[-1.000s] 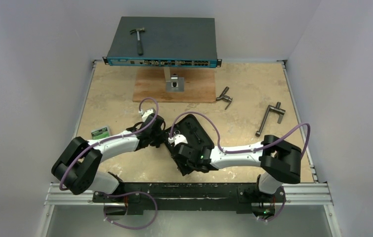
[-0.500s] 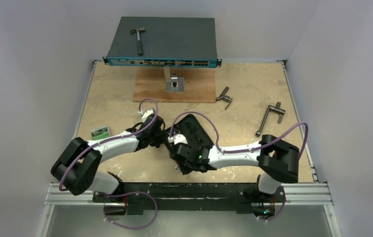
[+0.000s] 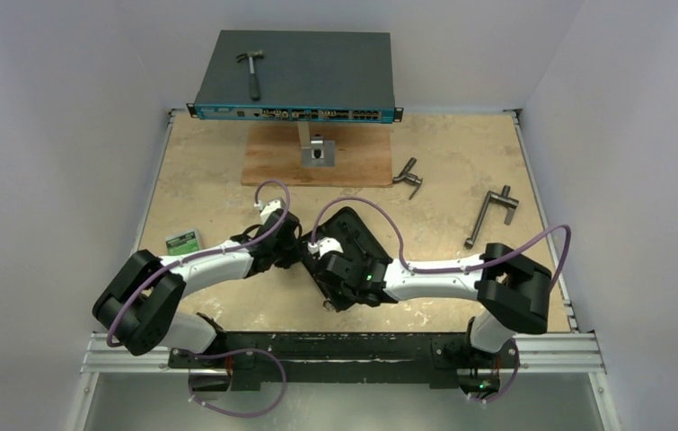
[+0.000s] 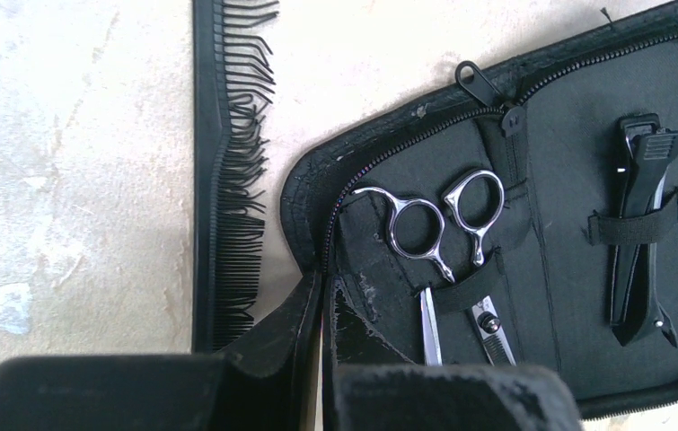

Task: Sort the hair-cutting tools
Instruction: Adjust the scissors in the hairdressing tool bag.

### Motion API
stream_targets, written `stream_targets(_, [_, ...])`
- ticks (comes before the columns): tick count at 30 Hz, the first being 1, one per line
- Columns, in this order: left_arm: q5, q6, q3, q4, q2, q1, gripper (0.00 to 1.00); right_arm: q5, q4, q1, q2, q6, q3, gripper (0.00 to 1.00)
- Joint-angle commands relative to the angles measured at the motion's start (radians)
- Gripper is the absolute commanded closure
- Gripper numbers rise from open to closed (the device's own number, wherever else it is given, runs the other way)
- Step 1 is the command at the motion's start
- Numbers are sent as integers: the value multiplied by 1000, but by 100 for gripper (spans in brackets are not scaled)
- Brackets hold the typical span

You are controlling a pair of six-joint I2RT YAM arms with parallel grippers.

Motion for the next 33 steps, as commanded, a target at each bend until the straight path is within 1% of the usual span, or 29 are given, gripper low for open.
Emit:
stream_targets(1, [49, 0, -15, 3, 4, -19, 100, 23, 23, -16, -105, -56, 11, 71])
stream_targets(3, [49, -1, -16, 4, 4, -20, 100, 24, 22, -21, -120, -60, 26, 65])
stream_targets(5, [48, -4, -19, 5, 4, -21, 100, 22, 22, -30, -120, -67, 39, 62])
stream_targets(10, [49, -1, -21, 3, -2, -21, 100, 32, 24, -78, -82, -80, 39, 61])
stream_targets(16, [50, 0, -22, 5, 0, -20, 100, 7, 63, -90, -13, -96, 27, 62])
stream_targets(23, [56, 0, -25, 12, 5, -21, 100, -34, 93, -90, 1, -89, 11, 63])
stream_targets(29, [61, 0, -24, 17, 11, -21, 100, -4, 61, -90, 11, -84, -11, 72])
stream_targets(33, [61, -1, -27, 19, 11, -21, 100, 2, 59, -90, -18, -83, -38, 73])
